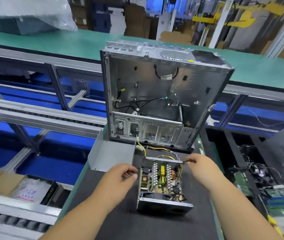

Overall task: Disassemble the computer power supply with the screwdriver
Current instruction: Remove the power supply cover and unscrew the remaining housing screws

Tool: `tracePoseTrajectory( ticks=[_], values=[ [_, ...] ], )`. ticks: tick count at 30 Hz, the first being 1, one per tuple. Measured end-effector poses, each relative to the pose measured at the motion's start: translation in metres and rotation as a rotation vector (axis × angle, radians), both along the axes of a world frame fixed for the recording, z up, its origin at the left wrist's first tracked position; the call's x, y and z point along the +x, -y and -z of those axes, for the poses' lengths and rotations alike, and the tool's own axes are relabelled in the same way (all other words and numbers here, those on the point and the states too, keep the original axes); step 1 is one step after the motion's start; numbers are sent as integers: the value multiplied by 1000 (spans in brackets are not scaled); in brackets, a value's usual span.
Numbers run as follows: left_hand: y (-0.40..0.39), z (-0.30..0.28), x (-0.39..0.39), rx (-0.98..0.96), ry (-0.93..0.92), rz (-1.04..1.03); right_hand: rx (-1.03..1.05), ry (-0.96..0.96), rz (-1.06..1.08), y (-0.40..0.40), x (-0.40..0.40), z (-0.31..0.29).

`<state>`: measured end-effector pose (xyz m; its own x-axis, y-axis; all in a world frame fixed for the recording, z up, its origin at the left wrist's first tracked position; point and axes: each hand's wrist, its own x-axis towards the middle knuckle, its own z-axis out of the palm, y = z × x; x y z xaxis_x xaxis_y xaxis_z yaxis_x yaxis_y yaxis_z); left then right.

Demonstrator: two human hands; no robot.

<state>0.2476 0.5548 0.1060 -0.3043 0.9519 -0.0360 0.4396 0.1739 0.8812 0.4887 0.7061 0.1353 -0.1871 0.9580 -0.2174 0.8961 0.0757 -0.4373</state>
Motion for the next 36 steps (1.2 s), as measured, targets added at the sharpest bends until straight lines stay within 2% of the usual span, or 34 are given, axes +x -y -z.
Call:
tracePoseTrajectory(
  ticks=[4,13,20,25,31,36],
  values=[
    [-3,3,35,-44,-93,16,-15,12,75,-3,54,6],
    [-11,-14,98,155,-242,-24,-98,50,160,-3,144,32],
    [-12,-17,143,163,-203,5,-94,91,240,4,201,48],
    [-15,-17,162,151,-209,33,-53,196,357,9,234,57],
    [-17,-16,179,148,-203,77,-159,219,430,15,247,74],
    [-17,-22,180,130,-210,83,-188,270,410,13,251,77]
  ],
)
